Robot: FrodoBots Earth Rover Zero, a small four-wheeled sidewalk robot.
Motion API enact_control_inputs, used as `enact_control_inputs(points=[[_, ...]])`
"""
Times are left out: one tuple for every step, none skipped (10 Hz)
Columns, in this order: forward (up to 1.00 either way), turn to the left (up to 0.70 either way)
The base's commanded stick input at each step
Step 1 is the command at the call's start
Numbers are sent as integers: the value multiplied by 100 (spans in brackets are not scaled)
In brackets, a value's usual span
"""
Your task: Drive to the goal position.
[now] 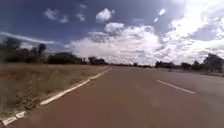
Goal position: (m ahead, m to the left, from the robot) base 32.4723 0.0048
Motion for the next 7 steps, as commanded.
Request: enact_control_inputs(points=[[100, 0], [100, 0], [100, 0], [100, 0], [100, 0], [100, 0], [100, 0]])
